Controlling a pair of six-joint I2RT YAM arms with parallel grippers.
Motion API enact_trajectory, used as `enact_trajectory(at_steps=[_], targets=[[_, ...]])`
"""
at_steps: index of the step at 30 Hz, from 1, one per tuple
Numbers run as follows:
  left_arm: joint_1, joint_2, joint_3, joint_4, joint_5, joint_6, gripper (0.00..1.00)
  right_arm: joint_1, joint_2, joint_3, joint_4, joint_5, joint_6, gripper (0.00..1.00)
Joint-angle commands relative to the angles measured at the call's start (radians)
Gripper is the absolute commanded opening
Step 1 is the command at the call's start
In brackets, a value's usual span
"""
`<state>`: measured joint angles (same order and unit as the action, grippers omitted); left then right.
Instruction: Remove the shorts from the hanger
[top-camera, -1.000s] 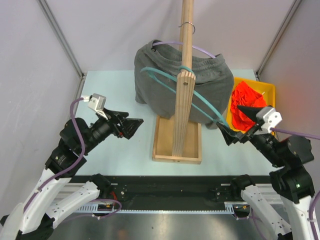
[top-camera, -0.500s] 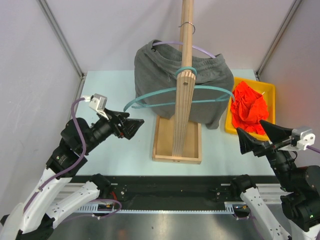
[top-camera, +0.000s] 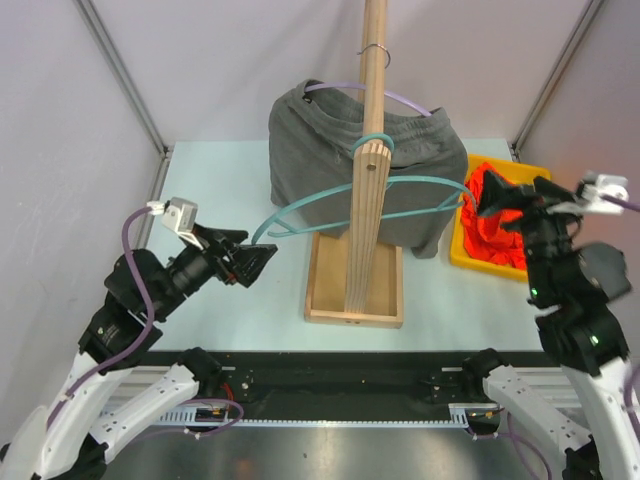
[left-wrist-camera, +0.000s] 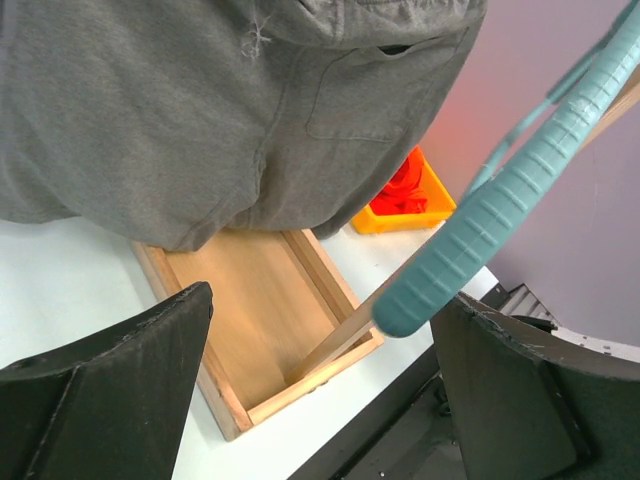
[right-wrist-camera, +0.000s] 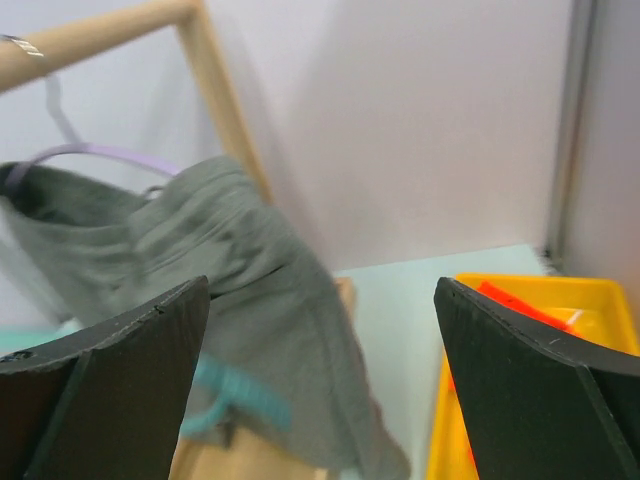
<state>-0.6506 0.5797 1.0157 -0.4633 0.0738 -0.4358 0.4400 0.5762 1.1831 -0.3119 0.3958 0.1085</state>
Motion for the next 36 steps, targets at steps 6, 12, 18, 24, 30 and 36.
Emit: enact_trajectory(at_steps=[6, 12, 18, 24, 30, 36], targets=[[-0.004, -0.092, 0.032, -0.109, -0.104, 0.017, 0.92, -0.272, 0.272, 0.059, 0.252, -0.171, 0.012, 1.0], [-0.004, -0.118, 0.035, -0.138, -0.111, 0.026, 0.93, -0.644, 0.373, 0.061, 0.373, -0.897, 0.194, 0.92], [-0.004, -0.112, 0.032, -0.124, -0.098, 0.029, 0.93, -0.693, 0.425, 0.061, 0.433, -1.248, 0.132, 0.88], [-0.004, -0.116, 0.067, -0.123, -0.089, 0.022, 0.92, -0.687, 0.493, 0.061, 0.545, -1.362, 0.169, 0.92], [-0.004, -0.139, 0.104, -0.143, -0.109, 0.022, 0.92, -0.624, 0.567, 0.061, 0.62, -1.474, 0.142, 0.82], [-0.004, -0.152, 0.129, -0.153, -0.118, 0.019, 0.92, -0.489, 0.6, 0.062, 0.493, -1.366, -0.101, 0.79]])
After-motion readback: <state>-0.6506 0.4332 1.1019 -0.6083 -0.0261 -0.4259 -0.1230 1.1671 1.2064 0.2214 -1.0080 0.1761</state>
